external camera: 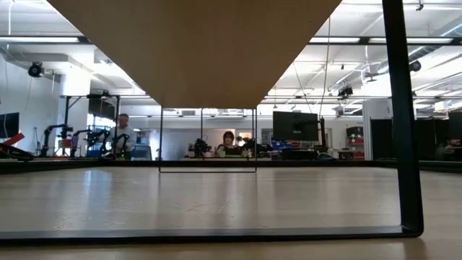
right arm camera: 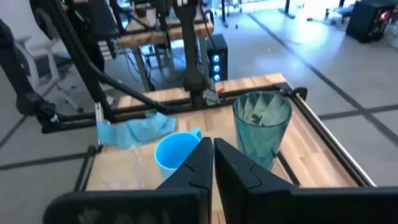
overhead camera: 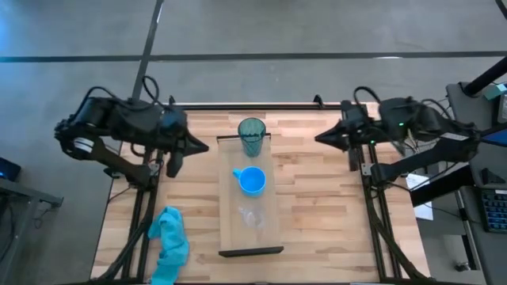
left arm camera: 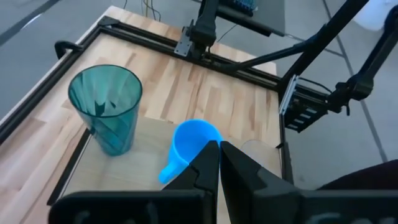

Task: Stack small to large cups/mugs on shelf
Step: Return to Home Position

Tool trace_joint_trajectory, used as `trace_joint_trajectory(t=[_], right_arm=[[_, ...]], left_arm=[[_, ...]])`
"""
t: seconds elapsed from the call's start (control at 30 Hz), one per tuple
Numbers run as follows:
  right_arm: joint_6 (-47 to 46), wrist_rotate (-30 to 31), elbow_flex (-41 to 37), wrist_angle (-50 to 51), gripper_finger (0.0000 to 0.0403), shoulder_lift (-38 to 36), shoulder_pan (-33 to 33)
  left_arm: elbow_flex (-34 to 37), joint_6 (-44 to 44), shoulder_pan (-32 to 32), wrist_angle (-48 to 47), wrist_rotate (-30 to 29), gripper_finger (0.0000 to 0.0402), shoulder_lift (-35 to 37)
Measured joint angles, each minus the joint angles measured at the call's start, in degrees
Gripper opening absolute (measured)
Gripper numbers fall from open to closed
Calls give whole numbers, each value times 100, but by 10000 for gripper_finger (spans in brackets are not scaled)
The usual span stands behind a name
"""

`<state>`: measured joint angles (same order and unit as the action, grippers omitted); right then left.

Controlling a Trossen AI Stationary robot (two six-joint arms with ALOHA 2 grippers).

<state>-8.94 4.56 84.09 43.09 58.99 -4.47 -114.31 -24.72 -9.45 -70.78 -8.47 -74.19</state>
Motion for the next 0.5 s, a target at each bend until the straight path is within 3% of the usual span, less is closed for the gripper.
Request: trace_joint_trajectory(t=[0.23, 0.37, 0.5], right_arm=[[-19, -1, 0, 276, 9, -430, 0], [-607, -4, 0, 862, 9, -628, 0], [-1153, -2, 0, 1559, 9, -759, 0]], left_arm=[[54, -21, 0, -34, 8, 0, 152], [110, -29, 0, -99, 34, 0, 166], [132, -43, -2, -186, -308, 0, 241]])
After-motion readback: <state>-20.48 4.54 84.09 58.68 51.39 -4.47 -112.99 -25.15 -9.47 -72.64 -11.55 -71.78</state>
